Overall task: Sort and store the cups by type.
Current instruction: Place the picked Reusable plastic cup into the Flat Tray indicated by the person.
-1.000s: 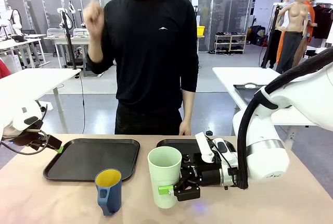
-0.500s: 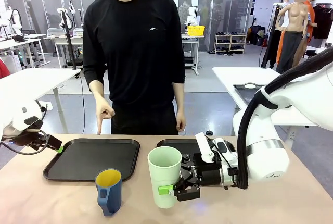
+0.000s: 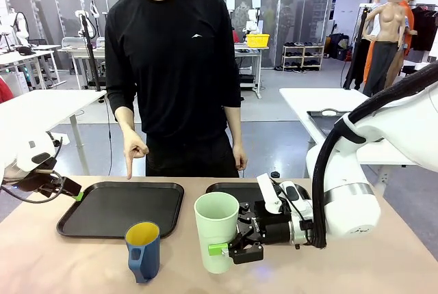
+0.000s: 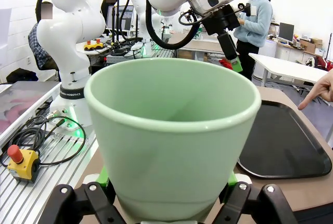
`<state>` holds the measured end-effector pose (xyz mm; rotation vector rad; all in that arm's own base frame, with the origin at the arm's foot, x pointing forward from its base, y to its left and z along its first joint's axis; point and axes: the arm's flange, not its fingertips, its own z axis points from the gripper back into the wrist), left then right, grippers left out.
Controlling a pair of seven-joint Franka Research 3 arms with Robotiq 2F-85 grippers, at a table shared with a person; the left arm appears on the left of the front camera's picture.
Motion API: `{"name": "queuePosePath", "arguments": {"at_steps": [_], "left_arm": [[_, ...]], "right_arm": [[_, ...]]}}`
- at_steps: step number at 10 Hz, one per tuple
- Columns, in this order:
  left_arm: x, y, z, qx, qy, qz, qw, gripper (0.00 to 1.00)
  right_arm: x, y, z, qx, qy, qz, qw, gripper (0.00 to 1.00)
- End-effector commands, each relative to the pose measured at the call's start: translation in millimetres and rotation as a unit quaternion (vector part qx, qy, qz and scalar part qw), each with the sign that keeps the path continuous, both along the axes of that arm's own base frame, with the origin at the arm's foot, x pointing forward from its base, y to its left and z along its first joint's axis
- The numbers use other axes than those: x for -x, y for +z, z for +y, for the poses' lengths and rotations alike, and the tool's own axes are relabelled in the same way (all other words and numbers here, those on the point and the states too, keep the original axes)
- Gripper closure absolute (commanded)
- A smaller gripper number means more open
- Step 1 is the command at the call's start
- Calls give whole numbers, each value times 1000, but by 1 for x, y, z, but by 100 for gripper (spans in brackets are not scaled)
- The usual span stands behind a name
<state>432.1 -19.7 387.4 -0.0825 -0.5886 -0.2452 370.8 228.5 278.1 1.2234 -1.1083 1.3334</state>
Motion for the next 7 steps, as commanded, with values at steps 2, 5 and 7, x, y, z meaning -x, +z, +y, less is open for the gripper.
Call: {"name": "queuePosePath", "arguments": {"at_steps": [2,5,7], "left_arm": [[0,1,0,0,0,-1,1000,0],[0,1,0,0,0,-1,1000,0],[0,1,0,0,0,-1,1000,0]], "right_arm": [[3,0,-2,-13,2,-6,1000,14],[-17,2,10,0,-15,-34,999,14],[-48,10,36,5,-8,-47,999,14]]}}
